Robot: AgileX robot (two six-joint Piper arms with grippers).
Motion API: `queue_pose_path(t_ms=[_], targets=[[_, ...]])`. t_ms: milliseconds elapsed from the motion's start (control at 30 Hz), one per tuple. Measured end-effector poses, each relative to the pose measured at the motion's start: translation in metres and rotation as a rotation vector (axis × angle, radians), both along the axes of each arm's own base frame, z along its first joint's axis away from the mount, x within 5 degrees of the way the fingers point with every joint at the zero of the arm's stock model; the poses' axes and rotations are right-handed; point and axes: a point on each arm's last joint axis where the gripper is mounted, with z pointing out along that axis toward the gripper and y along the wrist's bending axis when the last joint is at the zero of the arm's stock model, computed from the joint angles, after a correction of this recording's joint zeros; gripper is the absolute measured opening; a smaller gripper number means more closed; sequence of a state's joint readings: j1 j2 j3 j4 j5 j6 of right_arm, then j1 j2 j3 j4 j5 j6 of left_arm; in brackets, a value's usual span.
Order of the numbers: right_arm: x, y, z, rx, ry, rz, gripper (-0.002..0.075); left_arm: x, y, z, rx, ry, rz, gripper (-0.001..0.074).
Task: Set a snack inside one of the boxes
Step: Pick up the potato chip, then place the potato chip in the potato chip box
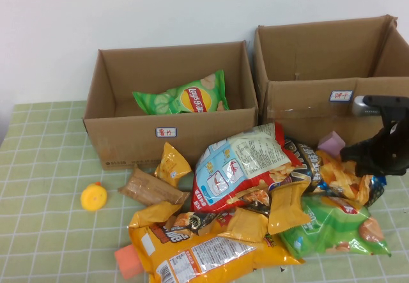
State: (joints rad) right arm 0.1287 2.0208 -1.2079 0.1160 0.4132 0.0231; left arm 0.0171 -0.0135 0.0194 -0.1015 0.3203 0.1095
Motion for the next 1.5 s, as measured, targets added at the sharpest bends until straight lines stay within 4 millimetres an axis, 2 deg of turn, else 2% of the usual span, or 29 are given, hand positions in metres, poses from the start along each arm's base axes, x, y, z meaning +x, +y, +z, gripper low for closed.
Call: queue_pose_path(t_ms=[100,200,367,567,667,767,933,1133,1233,1333,1500], targets=[[-0.003,0.000,0.008,-0.006,0.007,0.025,0.0181,0.000,0.000,0.000,-0.002,0.000,0.001,-0.0002],[-0.009,0.000,0.029,-0.013,-0.001,0.061,0.0162,0.000,0.000,0.000,-0.002,0.000,0.001,-0.0002],[-0.029,-0.002,0.099,-0.022,-0.122,0.127,0.0073,0.000,0.000,0.000,-0.002,0.000,0.001,-0.0002],[-0.066,-0.006,0.177,-0.031,-0.305,0.173,0.0057,0.000,0.000,0.000,-0.002,0.000,0.001,-0.0002],[-0.085,-0.009,0.208,-0.036,-0.403,0.186,0.0048,0.000,0.000,0.000,0.004,0.000,-0.001,-0.0002],[-0.096,-0.008,0.226,-0.014,-0.484,0.201,0.0048,0.000,0.000,0.000,0.006,0.000,-0.001,-0.0002],[-0.096,0.007,0.241,0.146,-0.616,0.264,0.0048,0.000,0.000,0.000,0.007,0.000,-0.001,-0.0002],[-0.076,0.032,0.244,0.406,-0.801,0.378,0.0047,0.000,0.000,0.000,0.009,0.000,-0.001,-0.0002],[-0.060,0.045,0.237,0.492,-0.877,0.378,0.0046,0.000,0.000,0.000,0.009,0.000,-0.001,-0.0002],[-0.042,0.063,0.222,0.479,-0.900,0.386,0.0046,0.000,0.000,0.000,0.009,0.000,-0.001,-0.0002],[-0.014,0.111,0.203,0.460,-0.881,0.454,0.0045,0.000,0.000,0.000,0.009,0.000,-0.001,-0.0002]])
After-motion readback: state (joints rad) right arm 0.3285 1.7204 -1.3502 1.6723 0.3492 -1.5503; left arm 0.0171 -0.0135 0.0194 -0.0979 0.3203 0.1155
